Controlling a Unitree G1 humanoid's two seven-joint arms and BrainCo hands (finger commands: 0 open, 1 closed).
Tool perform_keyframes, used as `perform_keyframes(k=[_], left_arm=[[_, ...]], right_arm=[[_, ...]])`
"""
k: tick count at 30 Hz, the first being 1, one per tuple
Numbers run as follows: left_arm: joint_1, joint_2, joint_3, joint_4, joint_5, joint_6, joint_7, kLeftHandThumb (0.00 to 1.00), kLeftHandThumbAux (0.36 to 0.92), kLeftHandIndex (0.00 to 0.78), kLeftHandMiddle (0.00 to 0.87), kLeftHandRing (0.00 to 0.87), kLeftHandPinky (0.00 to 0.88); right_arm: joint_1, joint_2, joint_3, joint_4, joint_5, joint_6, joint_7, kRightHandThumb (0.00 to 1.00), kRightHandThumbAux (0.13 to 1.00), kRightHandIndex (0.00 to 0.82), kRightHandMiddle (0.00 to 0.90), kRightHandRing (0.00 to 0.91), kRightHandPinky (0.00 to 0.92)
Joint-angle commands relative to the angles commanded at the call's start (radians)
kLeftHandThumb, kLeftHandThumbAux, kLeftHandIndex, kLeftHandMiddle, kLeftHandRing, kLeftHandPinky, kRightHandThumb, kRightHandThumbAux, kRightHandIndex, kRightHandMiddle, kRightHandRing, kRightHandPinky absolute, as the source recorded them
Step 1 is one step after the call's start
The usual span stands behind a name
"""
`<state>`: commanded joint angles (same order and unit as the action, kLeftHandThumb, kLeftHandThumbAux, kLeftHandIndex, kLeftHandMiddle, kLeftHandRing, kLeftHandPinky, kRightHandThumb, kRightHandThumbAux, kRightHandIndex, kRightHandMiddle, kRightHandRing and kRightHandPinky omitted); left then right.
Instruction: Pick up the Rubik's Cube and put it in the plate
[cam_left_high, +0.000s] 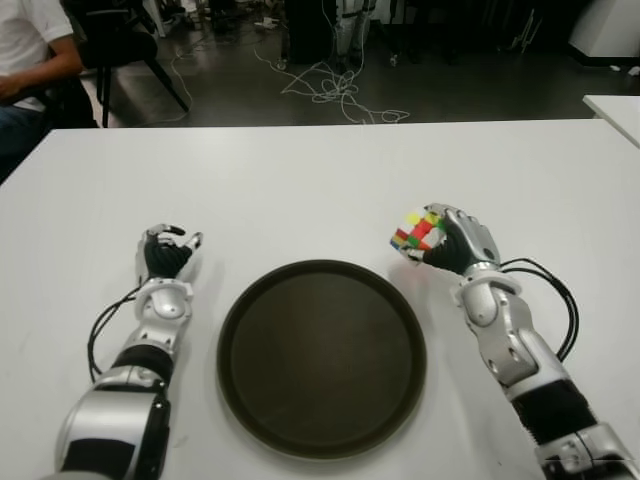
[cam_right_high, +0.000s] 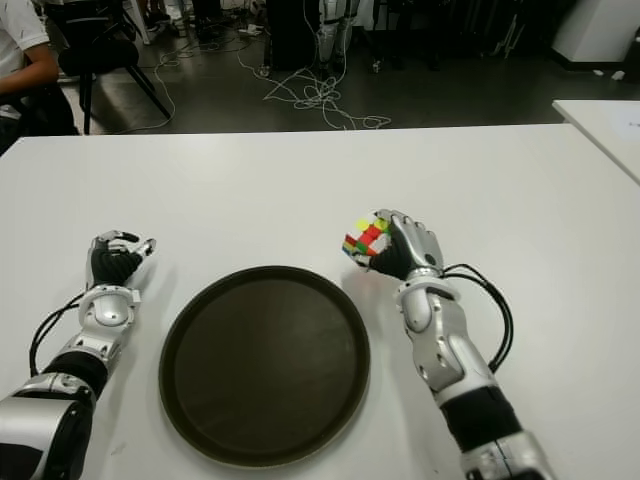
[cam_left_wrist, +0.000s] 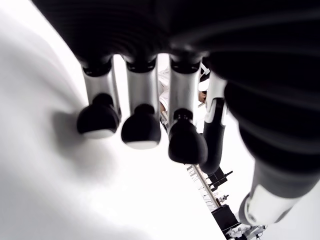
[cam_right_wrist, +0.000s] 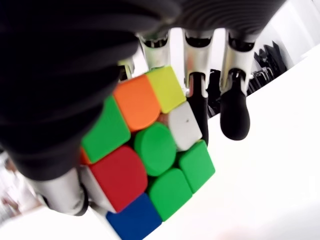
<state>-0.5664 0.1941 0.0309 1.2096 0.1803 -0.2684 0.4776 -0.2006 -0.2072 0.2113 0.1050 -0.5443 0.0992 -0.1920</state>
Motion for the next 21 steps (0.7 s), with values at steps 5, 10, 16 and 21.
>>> perform_keyframes(k=[5, 10, 16, 21], left_arm=[[0.001, -0.001, -0.002, -0.001, 0.002, -0.004, 0.001, 0.708, 0.706, 0.442, 0.837, 0.838, 0.826], [0.004, -0.002, 0.0, -0.004, -0.001, -0.012, -0.004, 0.708, 0.706, 0.442, 0.838, 0.837, 0.825], [0.004, -0.001, 0.001, -0.001, -0.002, -0.018, -0.007, 0.707, 0.707, 0.442, 0.834, 0.835, 0.826], [0.003, -0.001, -0.003, -0.001, 0.001, -0.017, -0.006, 0.707, 0.707, 0.442, 0.836, 0.837, 0.826]], right_arm=[[0.05, 0.032, -0.005, -0.076, 0.058, -0.081, -0.007, 0.693, 0.722, 0.437, 0.773, 0.793, 0.79], [0.076, 0.052, -0.013, -0.095, 0.125, -0.195, 0.0, 0.694, 0.72, 0.437, 0.79, 0.812, 0.812], [0.112, 0.083, 0.009, -0.174, 0.166, -0.258, 0.031, 0.693, 0.719, 0.439, 0.819, 0.838, 0.839], [0.123, 0.098, 0.027, -0.212, 0.197, -0.271, 0.08, 0.691, 0.721, 0.44, 0.821, 0.838, 0.833]])
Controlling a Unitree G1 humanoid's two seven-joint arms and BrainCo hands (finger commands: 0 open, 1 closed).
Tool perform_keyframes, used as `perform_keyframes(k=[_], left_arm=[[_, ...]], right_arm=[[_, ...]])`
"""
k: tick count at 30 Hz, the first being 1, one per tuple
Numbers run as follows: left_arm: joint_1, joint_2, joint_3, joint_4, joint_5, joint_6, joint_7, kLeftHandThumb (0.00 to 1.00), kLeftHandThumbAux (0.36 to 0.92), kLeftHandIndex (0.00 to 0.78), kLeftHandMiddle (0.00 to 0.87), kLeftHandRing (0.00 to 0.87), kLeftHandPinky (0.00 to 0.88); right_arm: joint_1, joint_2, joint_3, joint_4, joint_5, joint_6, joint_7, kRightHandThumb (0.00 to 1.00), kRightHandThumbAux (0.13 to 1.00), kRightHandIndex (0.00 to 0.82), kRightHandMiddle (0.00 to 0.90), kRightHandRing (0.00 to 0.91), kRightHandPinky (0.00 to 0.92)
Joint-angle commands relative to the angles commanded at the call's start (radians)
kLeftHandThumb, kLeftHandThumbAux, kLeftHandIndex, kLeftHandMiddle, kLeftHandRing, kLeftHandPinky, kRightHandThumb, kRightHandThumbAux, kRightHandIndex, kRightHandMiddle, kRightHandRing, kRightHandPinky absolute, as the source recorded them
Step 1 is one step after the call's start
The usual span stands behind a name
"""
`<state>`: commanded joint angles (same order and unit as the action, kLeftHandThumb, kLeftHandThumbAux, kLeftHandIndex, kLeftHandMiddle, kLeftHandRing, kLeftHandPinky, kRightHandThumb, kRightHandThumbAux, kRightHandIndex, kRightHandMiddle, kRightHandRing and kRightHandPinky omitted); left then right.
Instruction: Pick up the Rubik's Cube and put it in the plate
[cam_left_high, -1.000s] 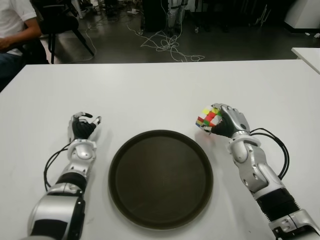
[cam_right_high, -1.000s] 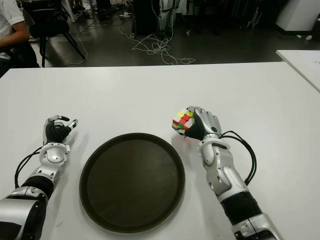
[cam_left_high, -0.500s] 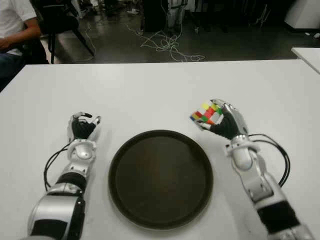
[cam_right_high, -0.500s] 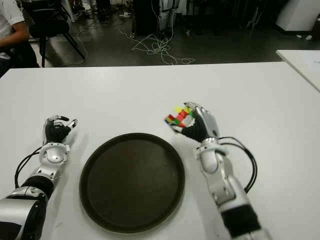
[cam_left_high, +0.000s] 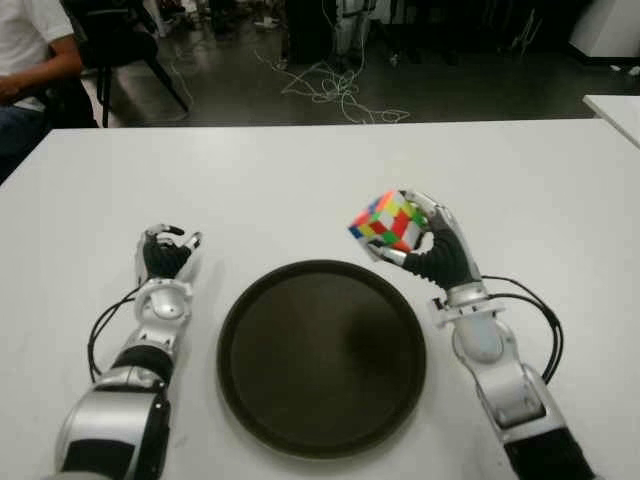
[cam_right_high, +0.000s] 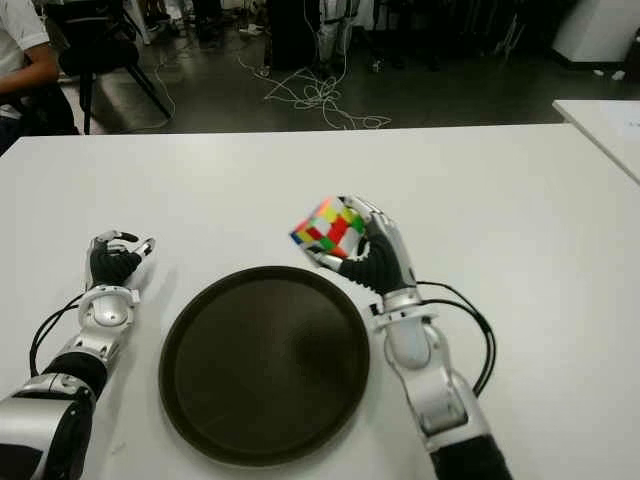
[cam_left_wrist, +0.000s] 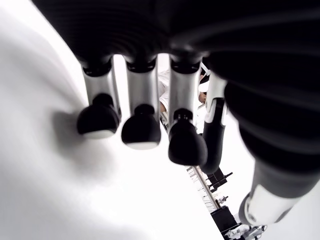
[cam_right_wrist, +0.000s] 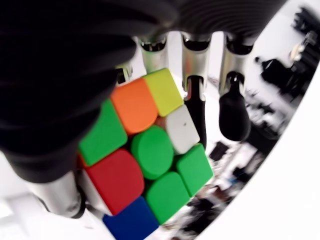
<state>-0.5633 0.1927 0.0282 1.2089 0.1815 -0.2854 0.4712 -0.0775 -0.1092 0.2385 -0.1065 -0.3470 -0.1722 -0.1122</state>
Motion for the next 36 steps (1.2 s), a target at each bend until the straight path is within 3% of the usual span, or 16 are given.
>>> perform_keyframes(k=[12, 13, 15, 16, 19, 27, 30, 36], left_arm=[[0.0, 0.001, -0.007, 0.0, 0.005, -0.001, 0.006, 0.707, 0.707, 0.442, 0.84, 0.84, 0.828], [-0.001, 0.001, -0.007, 0.003, 0.006, 0.0, 0.007, 0.707, 0.707, 0.442, 0.841, 0.84, 0.827], [-0.002, 0.001, -0.008, 0.005, 0.007, 0.002, 0.008, 0.707, 0.707, 0.442, 0.842, 0.841, 0.827], [-0.002, 0.001, -0.009, 0.006, 0.008, 0.002, 0.009, 0.707, 0.707, 0.442, 0.843, 0.841, 0.827], [-0.002, -0.001, -0.011, 0.003, 0.009, 0.006, 0.013, 0.708, 0.706, 0.442, 0.844, 0.842, 0.828], [0.0, -0.007, -0.01, -0.009, 0.008, 0.011, 0.02, 0.708, 0.706, 0.442, 0.839, 0.837, 0.824], [-0.002, -0.006, -0.009, -0.007, 0.007, 0.016, 0.018, 0.708, 0.707, 0.442, 0.835, 0.834, 0.823], [-0.003, -0.005, -0.011, -0.007, 0.009, 0.019, 0.017, 0.708, 0.706, 0.442, 0.832, 0.832, 0.82]], right_arm=[[-0.005, -0.014, 0.049, -0.03, 0.053, -0.016, 0.16, 0.681, 0.728, 0.437, 0.802, 0.829, 0.817], [-0.008, -0.015, 0.053, -0.03, 0.061, -0.017, 0.174, 0.45, 0.746, 0.503, 0.803, 0.83, 0.818], [-0.011, -0.016, 0.058, -0.027, 0.07, -0.017, 0.197, 0.23, 0.767, 0.56, 0.804, 0.831, 0.818], [-0.012, -0.016, 0.06, -0.026, 0.072, -0.017, 0.206, 0.147, 0.77, 0.576, 0.804, 0.83, 0.818], [-0.02, -0.014, 0.077, 0.007, 0.064, -0.011, 0.231, 0.048, 0.759, 0.556, 0.795, 0.82, 0.81], [-0.034, -0.047, 0.111, -0.014, -0.04, 0.09, 0.283, 0.002, 0.723, 0.395, 0.723, 0.77, 0.789], [-0.061, -0.065, 0.15, -0.025, -0.148, 0.151, 0.296, 0.0, 0.745, 0.347, 0.731, 0.777, 0.797], [-0.09, -0.075, 0.207, -0.031, -0.282, 0.225, 0.322, 0.0, 0.797, 0.309, 0.64, 0.682, 0.699]])
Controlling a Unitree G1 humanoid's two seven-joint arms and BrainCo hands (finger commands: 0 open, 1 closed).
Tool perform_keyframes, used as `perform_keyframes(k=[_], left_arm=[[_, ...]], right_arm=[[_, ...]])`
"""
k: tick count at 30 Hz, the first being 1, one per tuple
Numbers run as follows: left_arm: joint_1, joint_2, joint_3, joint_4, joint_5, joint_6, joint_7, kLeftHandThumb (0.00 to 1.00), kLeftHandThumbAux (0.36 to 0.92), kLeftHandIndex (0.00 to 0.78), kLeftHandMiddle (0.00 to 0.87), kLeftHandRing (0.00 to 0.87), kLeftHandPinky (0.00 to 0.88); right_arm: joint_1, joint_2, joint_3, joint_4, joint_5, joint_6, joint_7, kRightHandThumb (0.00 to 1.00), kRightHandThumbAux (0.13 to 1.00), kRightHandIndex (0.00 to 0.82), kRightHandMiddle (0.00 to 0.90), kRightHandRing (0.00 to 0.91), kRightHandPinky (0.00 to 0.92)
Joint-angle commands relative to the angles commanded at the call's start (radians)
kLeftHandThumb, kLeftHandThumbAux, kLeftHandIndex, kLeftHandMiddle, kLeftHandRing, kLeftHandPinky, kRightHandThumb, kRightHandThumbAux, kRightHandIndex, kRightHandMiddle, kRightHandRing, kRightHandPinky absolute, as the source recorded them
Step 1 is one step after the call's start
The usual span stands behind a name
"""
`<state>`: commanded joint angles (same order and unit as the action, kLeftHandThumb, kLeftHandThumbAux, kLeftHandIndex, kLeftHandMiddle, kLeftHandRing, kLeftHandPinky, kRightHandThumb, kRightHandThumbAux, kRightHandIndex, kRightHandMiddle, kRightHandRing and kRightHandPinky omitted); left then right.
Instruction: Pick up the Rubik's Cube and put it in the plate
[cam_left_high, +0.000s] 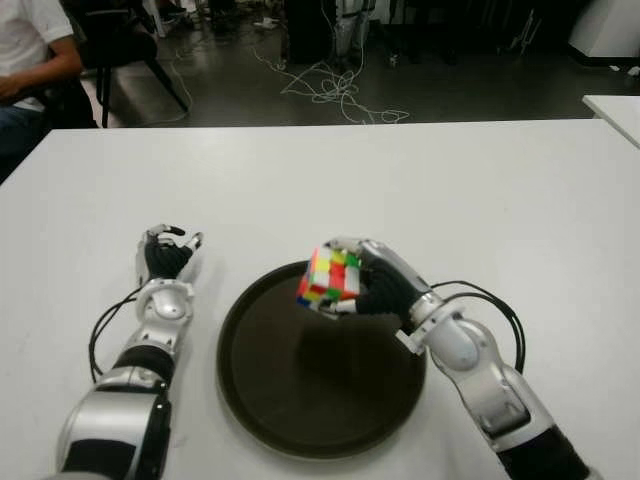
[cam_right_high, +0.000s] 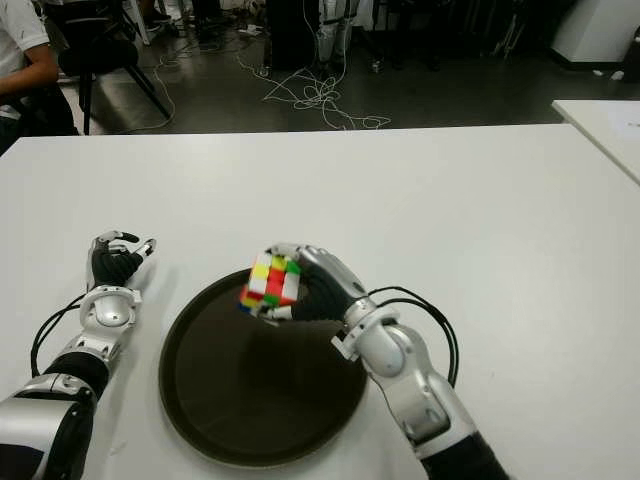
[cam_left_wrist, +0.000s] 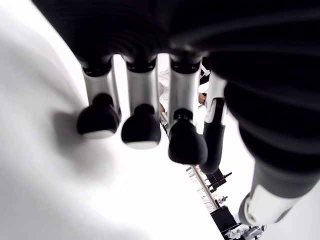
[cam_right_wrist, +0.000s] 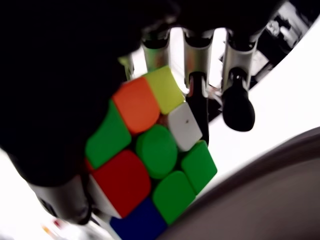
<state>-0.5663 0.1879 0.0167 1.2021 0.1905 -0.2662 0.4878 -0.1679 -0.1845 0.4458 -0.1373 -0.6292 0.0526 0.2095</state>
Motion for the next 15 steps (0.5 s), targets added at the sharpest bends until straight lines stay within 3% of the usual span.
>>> perform_keyframes(k=[5, 10, 11, 15], left_arm=[[0.001, 0.001, 0.0, -0.002, -0.001, -0.005, -0.006, 0.708, 0.706, 0.442, 0.83, 0.829, 0.815], [0.002, 0.001, -0.004, -0.004, 0.003, -0.004, -0.007, 0.707, 0.707, 0.442, 0.831, 0.826, 0.813], [0.002, 0.001, -0.006, -0.005, 0.005, -0.002, -0.006, 0.707, 0.707, 0.442, 0.829, 0.825, 0.812], [0.001, 0.004, -0.01, -0.004, 0.012, 0.005, -0.001, 0.707, 0.707, 0.442, 0.827, 0.821, 0.809]], right_arm=[[-0.016, -0.007, 0.038, 0.001, -0.059, 0.04, 0.043, 0.0, 0.818, 0.323, 0.444, 0.527, 0.477], [-0.029, -0.014, 0.061, 0.003, -0.087, 0.064, 0.083, 0.0, 0.861, 0.374, 0.491, 0.585, 0.507], [-0.033, -0.015, 0.066, 0.004, -0.093, 0.068, 0.09, 0.0, 0.871, 0.356, 0.442, 0.537, 0.449], [-0.044, -0.013, 0.079, 0.012, -0.113, 0.084, 0.099, 0.0, 0.889, 0.313, 0.357, 0.469, 0.389]])
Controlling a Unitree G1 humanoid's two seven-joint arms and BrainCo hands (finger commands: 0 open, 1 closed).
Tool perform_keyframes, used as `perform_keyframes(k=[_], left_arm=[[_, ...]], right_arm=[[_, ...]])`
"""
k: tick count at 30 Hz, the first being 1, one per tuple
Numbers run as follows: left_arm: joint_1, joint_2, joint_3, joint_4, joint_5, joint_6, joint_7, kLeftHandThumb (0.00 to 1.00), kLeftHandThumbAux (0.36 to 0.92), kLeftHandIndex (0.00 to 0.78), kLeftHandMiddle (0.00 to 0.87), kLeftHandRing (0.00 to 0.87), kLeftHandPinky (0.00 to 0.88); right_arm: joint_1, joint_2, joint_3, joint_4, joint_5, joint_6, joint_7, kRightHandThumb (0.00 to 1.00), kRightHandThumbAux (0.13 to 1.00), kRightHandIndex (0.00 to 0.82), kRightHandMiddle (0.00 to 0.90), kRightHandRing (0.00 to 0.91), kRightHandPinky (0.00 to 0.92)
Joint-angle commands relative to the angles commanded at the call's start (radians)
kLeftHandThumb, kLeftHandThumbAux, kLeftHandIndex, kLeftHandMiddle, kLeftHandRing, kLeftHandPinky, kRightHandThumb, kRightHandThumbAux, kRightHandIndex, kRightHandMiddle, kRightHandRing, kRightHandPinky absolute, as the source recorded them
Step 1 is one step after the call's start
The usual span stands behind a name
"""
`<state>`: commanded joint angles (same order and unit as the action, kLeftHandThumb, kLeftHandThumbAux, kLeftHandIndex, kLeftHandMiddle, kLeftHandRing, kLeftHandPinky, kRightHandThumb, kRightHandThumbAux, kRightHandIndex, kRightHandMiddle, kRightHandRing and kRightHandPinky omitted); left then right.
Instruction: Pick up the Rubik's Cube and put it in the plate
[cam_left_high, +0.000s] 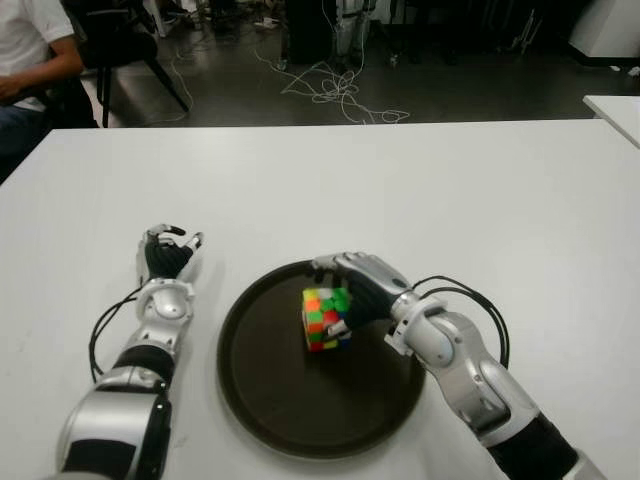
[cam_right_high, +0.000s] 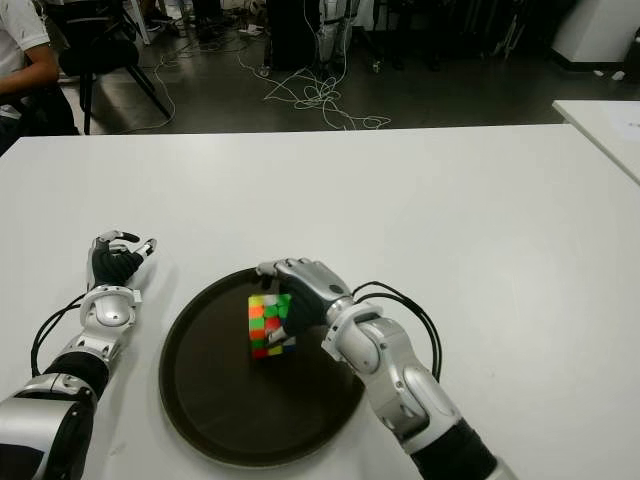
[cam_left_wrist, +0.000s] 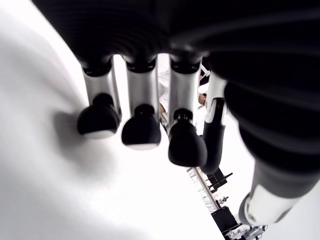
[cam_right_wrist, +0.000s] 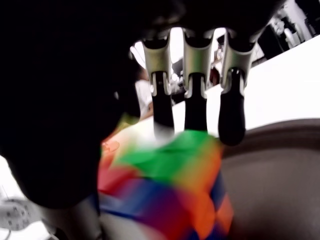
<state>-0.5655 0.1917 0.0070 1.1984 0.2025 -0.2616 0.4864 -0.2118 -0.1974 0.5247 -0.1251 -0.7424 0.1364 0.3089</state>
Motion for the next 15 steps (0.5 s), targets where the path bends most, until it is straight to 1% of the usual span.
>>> perform_keyframes(k=[2, 4, 6, 8, 12, 15], left_arm=[[0.0, 0.001, -0.001, 0.0, 0.002, 0.002, 0.001, 0.707, 0.707, 0.442, 0.826, 0.82, 0.807], [0.0, 0.001, -0.002, 0.001, 0.005, 0.004, 0.003, 0.707, 0.707, 0.442, 0.827, 0.82, 0.81], [0.0, 0.001, -0.003, 0.001, 0.007, 0.005, 0.004, 0.707, 0.707, 0.442, 0.828, 0.821, 0.813], [0.001, 0.0, -0.001, 0.0, 0.004, -0.001, 0.001, 0.707, 0.706, 0.442, 0.831, 0.825, 0.817], [0.003, -0.001, 0.004, 0.0, -0.001, -0.007, -0.004, 0.708, 0.706, 0.442, 0.826, 0.823, 0.812], [0.001, -0.002, 0.01, 0.002, -0.007, -0.008, -0.01, 0.708, 0.706, 0.442, 0.823, 0.819, 0.808]], right_arm=[[-0.005, 0.004, 0.006, 0.009, -0.009, 0.003, -0.005, 0.0, 0.893, 0.299, 0.332, 0.441, 0.37], [-0.012, 0.008, 0.015, 0.031, -0.022, -0.002, -0.02, 0.0, 0.897, 0.263, 0.291, 0.359, 0.308], [-0.016, 0.007, 0.024, 0.054, -0.033, -0.017, -0.041, 0.0, 0.898, 0.246, 0.273, 0.319, 0.274], [-0.029, -0.01, 0.042, 0.074, -0.061, -0.037, -0.056, 0.0, 0.898, 0.23, 0.263, 0.284, 0.238], [-0.043, -0.028, 0.058, 0.092, -0.089, -0.066, -0.07, 0.0, 0.901, 0.233, 0.272, 0.268, 0.237], [-0.053, -0.051, 0.071, 0.114, -0.117, -0.117, -0.112, 0.0, 0.896, 0.246, 0.284, 0.277, 0.256]])
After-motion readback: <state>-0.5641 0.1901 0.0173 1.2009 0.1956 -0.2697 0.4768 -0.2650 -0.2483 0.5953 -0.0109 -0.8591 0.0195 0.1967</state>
